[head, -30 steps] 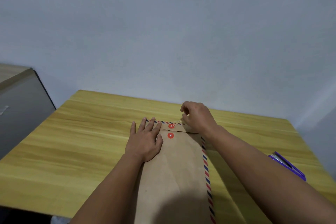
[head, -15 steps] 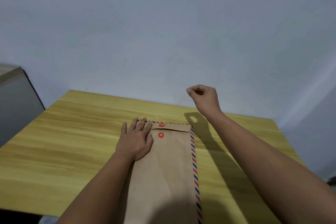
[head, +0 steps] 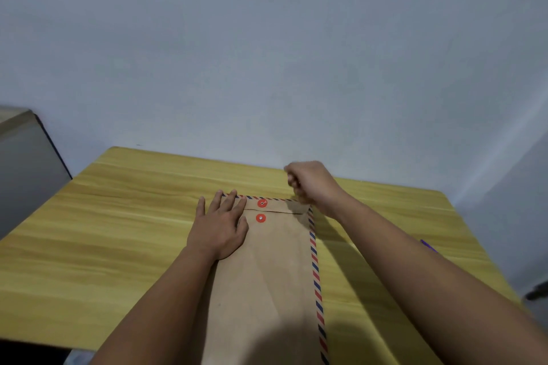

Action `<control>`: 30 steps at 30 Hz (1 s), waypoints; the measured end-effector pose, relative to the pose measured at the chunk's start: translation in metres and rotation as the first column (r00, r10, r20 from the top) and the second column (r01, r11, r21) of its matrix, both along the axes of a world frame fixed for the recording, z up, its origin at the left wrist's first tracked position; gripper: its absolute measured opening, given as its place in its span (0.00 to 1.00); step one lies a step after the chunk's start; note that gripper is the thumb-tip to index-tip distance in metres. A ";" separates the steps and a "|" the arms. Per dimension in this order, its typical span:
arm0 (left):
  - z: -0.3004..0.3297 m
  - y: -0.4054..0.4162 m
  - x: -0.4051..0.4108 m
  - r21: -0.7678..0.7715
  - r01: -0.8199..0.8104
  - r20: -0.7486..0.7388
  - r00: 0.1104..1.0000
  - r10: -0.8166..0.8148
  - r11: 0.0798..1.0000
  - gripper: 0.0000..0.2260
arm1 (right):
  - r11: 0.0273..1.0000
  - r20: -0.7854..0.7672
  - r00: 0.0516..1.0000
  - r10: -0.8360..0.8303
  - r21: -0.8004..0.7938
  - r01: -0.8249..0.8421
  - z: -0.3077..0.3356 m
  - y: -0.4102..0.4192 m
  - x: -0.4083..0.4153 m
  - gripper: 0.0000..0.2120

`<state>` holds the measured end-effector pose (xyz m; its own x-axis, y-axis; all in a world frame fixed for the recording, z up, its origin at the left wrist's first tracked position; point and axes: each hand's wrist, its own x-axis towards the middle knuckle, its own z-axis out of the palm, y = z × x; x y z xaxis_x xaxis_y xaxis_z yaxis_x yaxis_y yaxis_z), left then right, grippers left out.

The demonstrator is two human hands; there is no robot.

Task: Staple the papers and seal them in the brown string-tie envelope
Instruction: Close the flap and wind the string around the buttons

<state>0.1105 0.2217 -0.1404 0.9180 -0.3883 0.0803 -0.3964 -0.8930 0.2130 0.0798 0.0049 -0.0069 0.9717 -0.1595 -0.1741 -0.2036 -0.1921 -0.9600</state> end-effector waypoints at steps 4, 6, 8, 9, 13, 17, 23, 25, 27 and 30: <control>0.000 0.000 0.001 -0.007 0.001 0.001 1.000 -0.001 1.000 0.28 | 0.677 0.039 0.990 0.134 -0.733 -0.063 -0.045 0.003 -0.010 0.13; 0.000 0.000 0.001 -0.019 0.003 -0.006 1.000 -0.003 1.000 0.27 | 0.448 0.011 0.985 0.171 -0.891 -0.068 -0.057 0.005 -0.016 0.11; 0.000 0.001 0.002 -0.044 0.002 -0.008 1.000 -0.002 0.999 0.27 | 0.306 -0.030 0.974 0.225 -0.947 -0.100 -0.066 0.007 -0.019 0.08; -0.001 0.002 0.002 -0.058 -0.003 -0.003 1.000 0.003 0.998 0.27 | 0.254 -0.043 0.968 0.246 -0.961 -0.107 -0.069 0.009 -0.020 0.07; -0.001 0.004 0.001 -0.095 -0.055 0.031 0.998 0.058 0.994 0.23 | 0.053 -0.090 0.935 0.343 -0.992 -0.114 -0.074 0.017 -0.024 0.11; 0.000 0.005 0.002 -0.139 -0.089 0.028 0.995 0.094 0.986 0.22 | -0.193 -0.206 0.876 0.435 -0.972 -0.133 -0.075 0.026 -0.031 0.12; 0.004 0.006 0.000 -0.228 -0.122 0.045 0.990 0.136 0.966 0.17 | -0.235 -0.234 0.880 0.414 -0.961 -0.144 -0.076 0.039 -0.031 0.13; 0.003 0.006 0.000 -0.232 -0.120 0.042 0.990 0.134 0.965 0.16 | -0.228 -0.229 0.875 0.427 -0.963 -0.141 -0.075 0.043 -0.030 0.12; 0.003 0.005 0.000 -0.225 -0.118 0.051 0.990 0.133 0.967 0.14 | -0.179 -0.200 0.875 0.441 -0.975 -0.133 -0.075 0.049 -0.028 0.08; 0.001 0.004 0.001 -0.220 -0.112 0.070 0.989 0.130 0.969 0.14 | -0.089 -0.173 0.898 0.404 -0.985 -0.150 -0.075 0.056 -0.019 0.05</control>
<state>0.1111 0.2262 -0.1395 0.9438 -0.2398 0.2276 -0.3123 -0.8724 0.3760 0.0606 0.0613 -0.0816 0.9687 0.2481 -0.0081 0.2426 -0.9393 0.2427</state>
